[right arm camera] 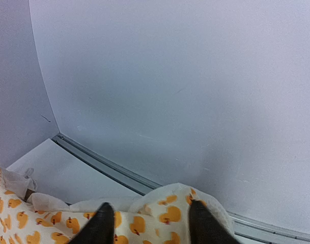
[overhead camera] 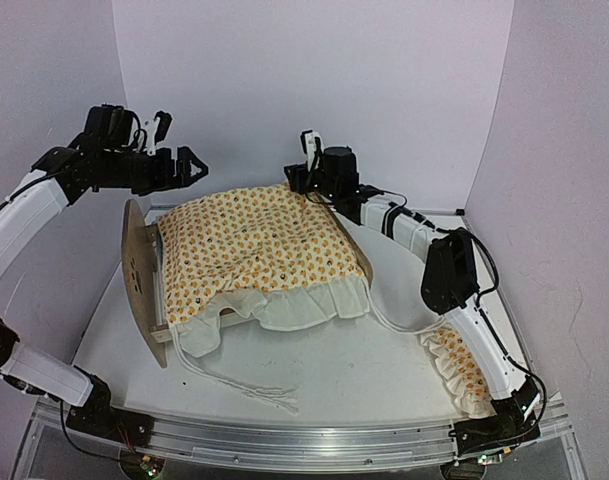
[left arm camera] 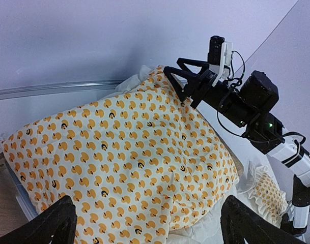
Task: Set up the pet bed
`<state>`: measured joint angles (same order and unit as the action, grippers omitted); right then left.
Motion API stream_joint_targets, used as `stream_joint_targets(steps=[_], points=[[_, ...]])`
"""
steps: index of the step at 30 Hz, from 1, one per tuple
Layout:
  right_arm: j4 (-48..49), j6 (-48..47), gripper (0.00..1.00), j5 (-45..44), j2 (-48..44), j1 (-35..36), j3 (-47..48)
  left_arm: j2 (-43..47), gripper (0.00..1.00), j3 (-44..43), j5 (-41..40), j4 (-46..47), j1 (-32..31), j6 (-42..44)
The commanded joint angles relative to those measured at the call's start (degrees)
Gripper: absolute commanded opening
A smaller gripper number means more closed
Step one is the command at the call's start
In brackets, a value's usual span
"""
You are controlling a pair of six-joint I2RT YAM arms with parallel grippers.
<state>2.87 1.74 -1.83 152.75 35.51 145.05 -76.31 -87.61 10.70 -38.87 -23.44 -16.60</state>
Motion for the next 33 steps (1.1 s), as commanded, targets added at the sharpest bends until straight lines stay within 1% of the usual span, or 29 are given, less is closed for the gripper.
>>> stream_joint_targets(steps=[1, 2, 4, 5, 7, 10, 12, 15, 17, 21, 25, 29, 33], points=[[-3.2, -3.7, 0.91, -2.1, -9.5, 0.0, -3.4, 4.3, 0.99, 1.6, 2.5, 1.9, -0.3, -1.9], [-7.7, -3.6, 0.97, -4.5, -11.5, 0.0, -3.5, 4.7, 0.99, 2.1, 2.4, 1.5, -0.8, -2.0], [-17.6, -3.4, 0.98, -9.2, -17.1, 0.0, -4.3, 5.5, 0.98, 3.1, 0.4, -0.4, -2.6, -2.5], [-21.7, -3.1, 0.98, -10.3, -20.1, -0.1, -6.8, 5.6, 0.97, 3.4, -1.0, -1.4, -4.0, -2.7], [-26.6, -2.4, 0.98, -9.5, -28.2, -0.1, -15.8, 5.4, 0.97, 4.0, -5.4, -4.2, -8.1, -2.9], [-28.0, -2.2, 0.98, -5.2, -40.6, -0.1, -33.1, 2.7, 0.95, 3.9, -14.8, -9.6, -15.3, -3.5], [-28.2, -0.7, 0.98, -1.1, -47.5, -0.1, -42.5, 0.1, 0.93, 3.6, -19.2, -13.1, -19.6, -4.4], [-28.4, 0.8, 0.98, 2.8, -55.9, -0.1, -54.3, -2.4, 0.91, 3.9, -23.7, -16.8, -23.2, -5.0], [-28.4, 1.8, 0.98, 5.3, -60.3, -0.1, -61.5, -3.2, 0.91, 5.0, -24.7, -18.7, -24.1, -5.2], [-28.0, 3.9, 0.98, 7.5, -64.8, 0.0, -69.8, -6.8, 0.87, 6.3, -27.6, -23.5, -25.6, -5.3], [-25.5, 4.8, 0.98, 8.3, -66.9, 0.0, -73.4, -9.8, 0.8, 8.3, -28.5, -23.4, -26.1, -4.1], [-24.5, 4.9, 0.98, 9.2, -66.8, 0.0, -73.8, -12.8, 0.7, 9.9, -32.2, -23.8, -26.1, -2.1], [-23.5, 4.7, 0.98, 10.0, -66.6, 0.0, -75.2, -13.9, 0.53, 11.3, -34.8, -23.9, -26.1, -1.7]])
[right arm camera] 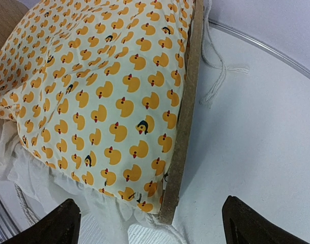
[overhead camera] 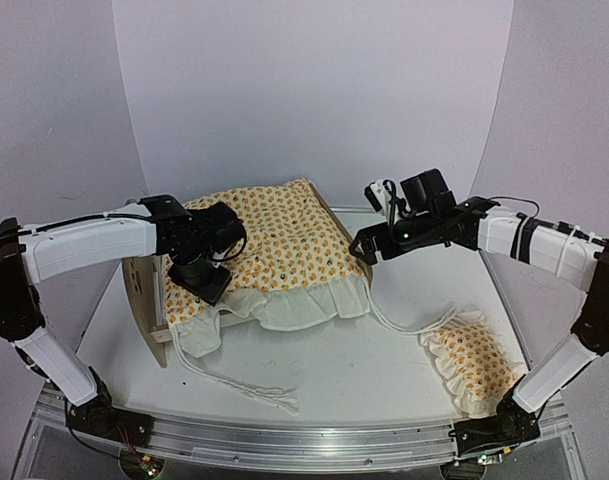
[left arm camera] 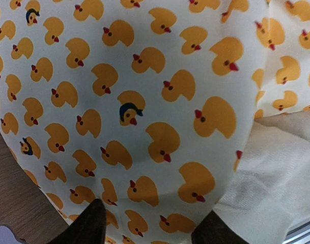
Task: Set up the pet bed
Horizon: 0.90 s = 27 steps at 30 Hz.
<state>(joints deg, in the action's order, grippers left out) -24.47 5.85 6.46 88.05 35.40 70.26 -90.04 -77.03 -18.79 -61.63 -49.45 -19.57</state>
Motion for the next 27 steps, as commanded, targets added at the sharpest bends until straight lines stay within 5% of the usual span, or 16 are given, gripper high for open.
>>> stream_joint_targets(steps=[1, 6, 17, 22, 27], points=[[3.8, 0.5, 0.98, 1.7, -1.9, 0.1, -0.9, -0.1, 0.49, 1.2, -6.7, -1.5, -0.1, 0.9], [3.8, -0.6, 0.98, 1.2, -2.4, 0.1, -2.9, -0.3, 0.16, 1.9, -14.5, -8.5, 0.6, -3.1], [3.3, -0.6, 0.94, -2.7, -1.9, 0.0, -7.4, 5.0, 0.05, 0.6, -14.5, -14.6, 7.0, -9.9], [2.3, -0.6, 0.74, 0.3, -1.4, 0.1, -9.5, 5.0, 0.1, -1.7, -10.4, -14.5, 7.4, -7.9], [2.5, -4.8, 0.67, 6.3, -2.6, 3.3, -14.2, 6.6, 0.55, -8.3, -8.1, -14.2, 6.4, -4.9]])
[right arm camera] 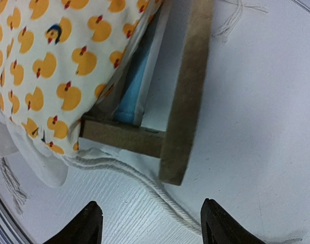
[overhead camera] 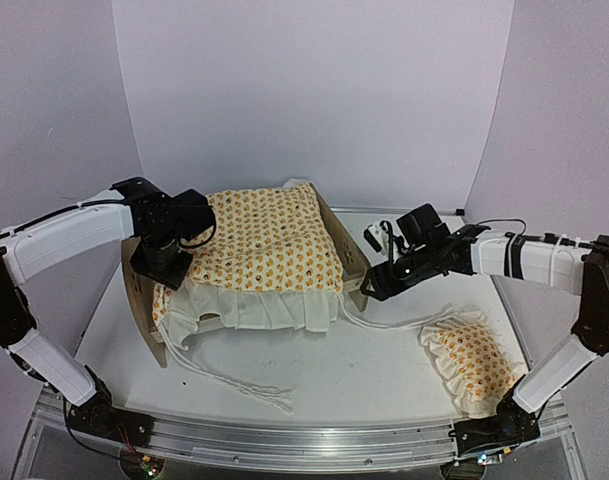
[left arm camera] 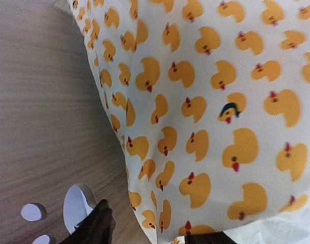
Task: Set up the pet bed
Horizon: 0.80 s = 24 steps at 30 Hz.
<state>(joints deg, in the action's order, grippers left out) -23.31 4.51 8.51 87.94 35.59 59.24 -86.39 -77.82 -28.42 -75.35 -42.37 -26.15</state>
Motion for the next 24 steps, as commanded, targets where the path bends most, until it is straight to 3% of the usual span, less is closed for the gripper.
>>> stream_joint_targets(steps=[1, 6, 10, 13, 18, 24], points=[[2.2, -4.0, 0.67, 2.8, -3.0, 4.3, -4.1, 3.5, 0.63, -9.4, 2.6, -0.1, -0.9, 2.5], [10.6, -7.6, 0.59, 0.8, -3.2, 4.8, -10.0, 8.1, 0.82, -16.8, 14.3, 9.0, -1.3, 7.8], [21.6, -5.1, 0.54, 5.5, -1.3, 4.8, -14.9, 15.0, 0.89, -9.7, 30.1, 27.7, -1.7, 8.2], [26.0, 0.4, 0.54, -1.0, -3.4, 4.5, -17.4, 17.7, 0.91, -3.7, 36.3, 43.2, -3.7, 5.4], [20.7, 4.6, 0.54, -6.8, -7.6, -2.5, -18.3, 17.0, 0.92, 7.4, 40.1, 63.2, -7.3, -0.9], [11.0, 6.3, 0.62, -3.6, -5.5, -6.4, -16.7, 8.8, 0.92, 5.7, 37.1, 65.4, -13.8, 0.7]])
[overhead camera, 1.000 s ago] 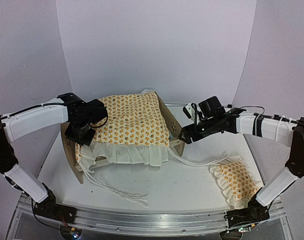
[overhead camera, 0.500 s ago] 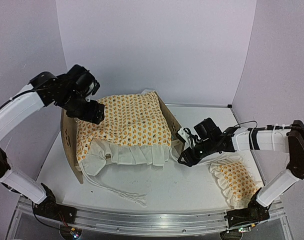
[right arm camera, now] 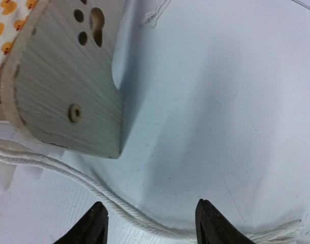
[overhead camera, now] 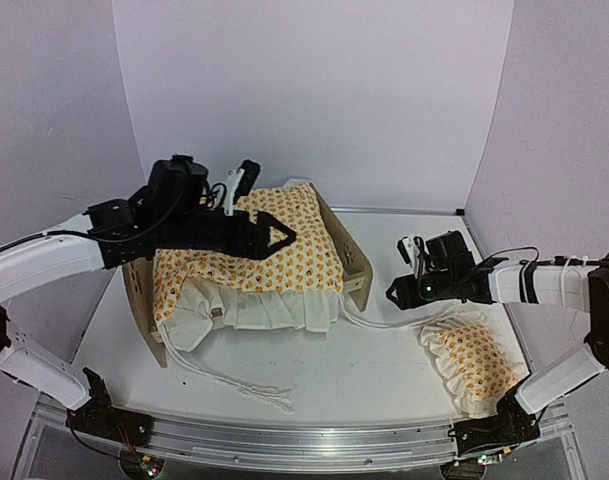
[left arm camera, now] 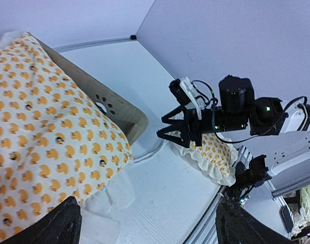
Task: Set up the pet bed
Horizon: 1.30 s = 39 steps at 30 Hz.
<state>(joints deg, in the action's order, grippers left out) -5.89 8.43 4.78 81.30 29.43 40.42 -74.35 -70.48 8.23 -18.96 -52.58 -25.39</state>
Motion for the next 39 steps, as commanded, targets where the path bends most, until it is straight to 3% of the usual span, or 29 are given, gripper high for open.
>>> stream_joint_targets(steps=[1, 10, 13, 16, 23, 30, 33, 35, 39], points=[[-7.9, 2.5, 0.65, 0.8, 3.1, -0.2, 3.0, -4.4, 0.91, -2.1, 0.3, 9.1, -4.3, 0.1], [-11.8, -4.1, 0.64, 3.2, 10.0, -0.3, 6.3, -7.2, 0.91, -2.7, -1.6, 9.0, -6.4, 2.0], [-12.3, -6.4, 0.56, 2.5, 13.9, -0.3, 9.2, -7.3, 0.91, -2.7, -1.7, 8.7, -6.4, 2.6], [-12.9, -7.0, 0.52, 7.1, 16.3, -0.2, 10.4, -7.4, 0.91, -3.1, -1.6, 7.7, -6.4, 3.0], [-13.8, -5.2, 0.49, 7.6, 15.6, 1.9, 9.0, -6.9, 0.91, -2.6, -4.6, 7.2, -6.4, 3.8], [-12.1, 1.5, 0.21, 10.9, 13.9, 8.0, 7.4, -7.7, 0.92, -3.4, -6.7, 5.9, -6.4, 4.4], [-8.1, 7.1, 0.07, 18.5, 10.2, 11.3, 6.3, -8.6, 0.92, -3.5, -6.7, 5.9, -6.4, 4.4], [-3.4, 11.3, 0.04, 24.4, 7.1, 12.5, 4.9, -9.0, 0.92, -3.6, -6.7, 5.9, -6.4, 4.0], [1.8, 16.2, 0.01, 27.1, 0.6, 12.7, 2.8, -10.5, 0.91, -4.5, -6.6, 6.0, -6.4, 3.3]])
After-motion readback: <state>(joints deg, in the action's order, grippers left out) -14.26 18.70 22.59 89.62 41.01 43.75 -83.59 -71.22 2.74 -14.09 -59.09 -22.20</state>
